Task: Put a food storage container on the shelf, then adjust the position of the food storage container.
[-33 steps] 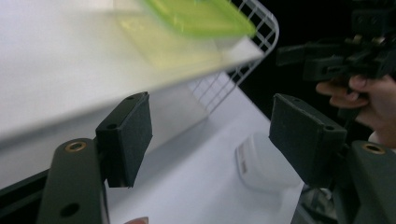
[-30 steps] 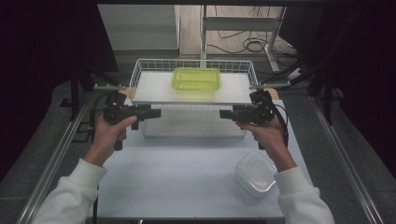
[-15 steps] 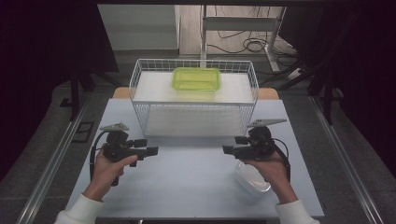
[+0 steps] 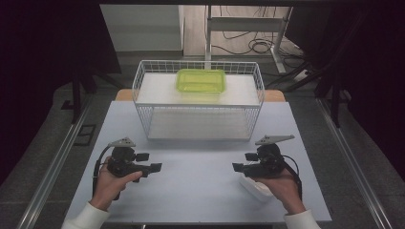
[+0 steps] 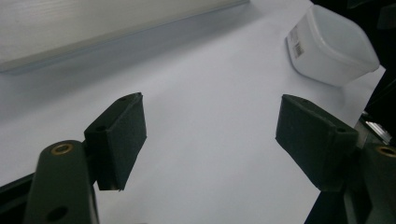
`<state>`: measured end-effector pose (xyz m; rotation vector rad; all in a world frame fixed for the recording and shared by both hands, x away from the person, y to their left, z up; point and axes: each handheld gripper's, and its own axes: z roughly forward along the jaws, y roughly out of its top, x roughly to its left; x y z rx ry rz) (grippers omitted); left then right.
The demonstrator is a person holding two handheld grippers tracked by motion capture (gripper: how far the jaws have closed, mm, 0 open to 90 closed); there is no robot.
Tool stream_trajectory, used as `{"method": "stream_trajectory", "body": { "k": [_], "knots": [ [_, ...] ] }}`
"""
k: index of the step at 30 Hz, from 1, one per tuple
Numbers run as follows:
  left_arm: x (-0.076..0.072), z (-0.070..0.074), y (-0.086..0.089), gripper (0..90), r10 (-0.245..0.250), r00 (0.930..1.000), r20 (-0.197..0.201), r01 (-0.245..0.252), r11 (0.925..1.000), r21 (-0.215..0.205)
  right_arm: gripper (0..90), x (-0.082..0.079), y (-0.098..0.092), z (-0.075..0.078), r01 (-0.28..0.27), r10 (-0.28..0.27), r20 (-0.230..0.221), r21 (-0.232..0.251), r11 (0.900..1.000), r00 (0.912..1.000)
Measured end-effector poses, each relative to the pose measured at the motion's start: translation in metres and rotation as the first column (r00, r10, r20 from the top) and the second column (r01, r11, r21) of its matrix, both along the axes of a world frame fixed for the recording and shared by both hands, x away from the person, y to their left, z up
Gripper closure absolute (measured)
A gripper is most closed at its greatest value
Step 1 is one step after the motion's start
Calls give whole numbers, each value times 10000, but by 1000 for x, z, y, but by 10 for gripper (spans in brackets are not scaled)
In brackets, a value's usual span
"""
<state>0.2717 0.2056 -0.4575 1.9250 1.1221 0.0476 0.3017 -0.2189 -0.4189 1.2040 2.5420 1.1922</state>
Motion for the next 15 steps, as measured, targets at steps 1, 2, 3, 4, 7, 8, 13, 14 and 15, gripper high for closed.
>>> {"method": "stream_trajectory", "body": {
  "k": [1,2,3,4,7,8,13,14,15],
  "knots": [
    [0,-1,-1,238,13,10000,-14,-13,10000,55,309,0,0,0,-18,18,-12,-14,10000,10000],
    [1,-2,-1,239,4,10000,-35,-4,9999,117,310,0,1,-1,-36,36,-18,-18,10000,10000],
    [1,-2,-1,240,4,10000,-35,-4,9999,117,311,1,1,-2,-45,45,-43,-29,10000,10000],
    [1,-3,-2,239,-12,10000,-36,12,9999,170,312,1,1,-3,-40,39,-61,-38,10000,10000],
    [0,-4,-2,238,-10,10000,-32,10,9998,201,315,2,0,-4,6,-6,-103,-17,10000,9999],
    [0,-5,-2,237,-2,10000,-73,3,9998,176,315,2,0,-5,32,-32,-94,-23,10000,10000],
    [0,-8,-3,236,-48,9999,-150,51,9998,209,324,2,-3,-4,125,-125,-83,-53,9999,9999],
    [0,-9,-3,236,-74,9998,-173,78,9997,220,326,2,-4,-4,157,-158,-74,-69,9999,9998],
    [1,-9,-3,236,-92,9997,-212,96,9997,206,332,2,-6,-4,178,-179,-78,-101,9998,9998]
  ]
}}
